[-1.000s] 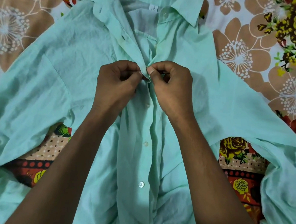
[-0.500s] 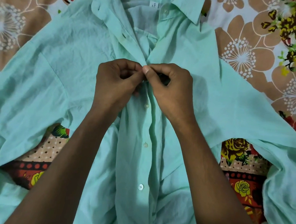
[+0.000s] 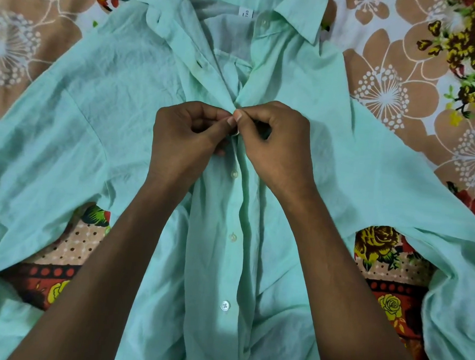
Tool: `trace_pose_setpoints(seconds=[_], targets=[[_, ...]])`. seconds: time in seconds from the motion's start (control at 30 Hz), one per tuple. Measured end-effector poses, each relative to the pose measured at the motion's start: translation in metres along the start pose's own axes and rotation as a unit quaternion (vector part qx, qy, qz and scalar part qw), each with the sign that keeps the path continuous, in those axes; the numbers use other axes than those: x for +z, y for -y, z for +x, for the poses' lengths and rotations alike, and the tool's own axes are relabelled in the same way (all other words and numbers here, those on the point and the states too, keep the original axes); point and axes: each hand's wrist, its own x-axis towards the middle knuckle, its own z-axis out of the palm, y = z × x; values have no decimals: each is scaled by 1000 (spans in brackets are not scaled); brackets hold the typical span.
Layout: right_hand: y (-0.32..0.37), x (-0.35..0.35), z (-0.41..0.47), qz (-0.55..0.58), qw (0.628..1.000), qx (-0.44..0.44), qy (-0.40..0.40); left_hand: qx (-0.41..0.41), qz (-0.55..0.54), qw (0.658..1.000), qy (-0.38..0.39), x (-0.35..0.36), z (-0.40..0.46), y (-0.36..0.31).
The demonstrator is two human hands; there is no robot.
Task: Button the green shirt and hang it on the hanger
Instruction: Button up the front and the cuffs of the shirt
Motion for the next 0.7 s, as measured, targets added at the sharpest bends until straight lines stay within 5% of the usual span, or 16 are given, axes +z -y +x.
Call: trace_pose_setpoints(seconds=[0.47,0.7], targets=[[3,3,5,-39,999,38,3,-44,-7,999,14,-5,4,-7],[15,5,49,-110,985,-29,-126,-31,-13,993,-116,2,29,-21]])
